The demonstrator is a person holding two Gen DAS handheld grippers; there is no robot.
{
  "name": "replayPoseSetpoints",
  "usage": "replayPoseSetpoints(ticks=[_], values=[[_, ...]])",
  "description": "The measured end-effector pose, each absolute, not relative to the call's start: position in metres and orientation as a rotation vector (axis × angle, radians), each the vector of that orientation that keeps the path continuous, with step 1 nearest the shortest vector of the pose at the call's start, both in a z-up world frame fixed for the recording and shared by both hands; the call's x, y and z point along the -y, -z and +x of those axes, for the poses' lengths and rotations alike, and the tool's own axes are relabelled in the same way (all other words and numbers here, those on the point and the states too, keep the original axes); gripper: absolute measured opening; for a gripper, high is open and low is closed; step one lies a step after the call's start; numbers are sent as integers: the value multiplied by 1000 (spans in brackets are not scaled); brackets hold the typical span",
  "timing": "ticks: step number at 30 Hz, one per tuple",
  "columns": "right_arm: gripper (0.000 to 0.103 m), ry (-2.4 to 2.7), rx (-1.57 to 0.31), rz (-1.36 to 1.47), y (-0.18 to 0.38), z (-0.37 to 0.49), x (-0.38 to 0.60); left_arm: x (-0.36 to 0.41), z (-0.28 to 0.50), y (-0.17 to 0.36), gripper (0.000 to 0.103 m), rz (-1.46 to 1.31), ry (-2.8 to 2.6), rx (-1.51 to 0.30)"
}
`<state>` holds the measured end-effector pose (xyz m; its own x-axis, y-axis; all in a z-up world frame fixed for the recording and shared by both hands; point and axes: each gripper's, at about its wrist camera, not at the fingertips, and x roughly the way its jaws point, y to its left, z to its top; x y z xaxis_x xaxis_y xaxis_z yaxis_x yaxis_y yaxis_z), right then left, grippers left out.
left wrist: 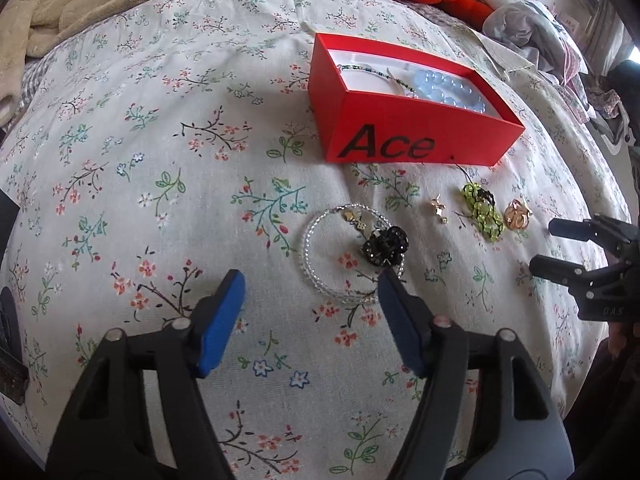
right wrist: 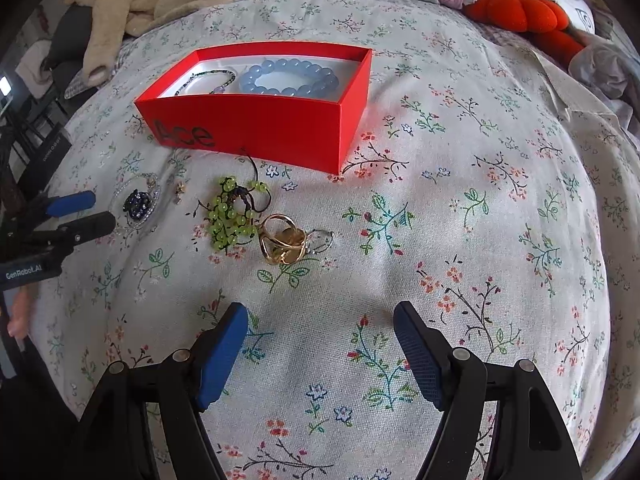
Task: Organize jewelry
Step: 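Grasp the clear crystal bead bracelet with the left gripper, then carry the crystal bracelet toward the box with the left gripper while the right grasps a gold ring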
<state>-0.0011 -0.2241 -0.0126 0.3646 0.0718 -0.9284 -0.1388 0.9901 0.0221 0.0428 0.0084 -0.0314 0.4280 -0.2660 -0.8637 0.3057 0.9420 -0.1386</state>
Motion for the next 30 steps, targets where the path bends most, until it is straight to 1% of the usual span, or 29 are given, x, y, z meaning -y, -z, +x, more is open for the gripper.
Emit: replayPoseSetpoints(ticks=[1,3,4,6,10,12,13,14,27,29,30], values=[[76,-135,-1192,-64,13,-1,224,-8,45,33,54,41,348,-1078],[76,-135,-1193,-64,13,-1,224,-7,48,35,42,56,327,-1082],[76,-134,-1193,-65,12,0,224,-6,50,36,40,61,322,-1082],[76,-130,-1188,-66,12,0,224,-4,52,37,32,76,319,-1085],[76,-124,-1177,-77,9,0,222,0,52,39,23,123,309,-1088],[76,-123,-1176,-70,8,2,222,0,52,38,8,128,307,-1093],[76,-121,-1174,-67,8,2,223,0,51,38,7,129,304,-1094],[76,-117,-1172,-63,7,3,223,-1,51,37,5,127,303,-1093],[76,-128,-1134,-62,0,7,216,-18,41,10,5,59,300,-1011],[73,-140,-1119,-85,-2,7,211,-21,41,4,5,40,301,-997],[68,-149,-1113,-96,-3,7,208,-22,41,2,5,33,301,-989]])
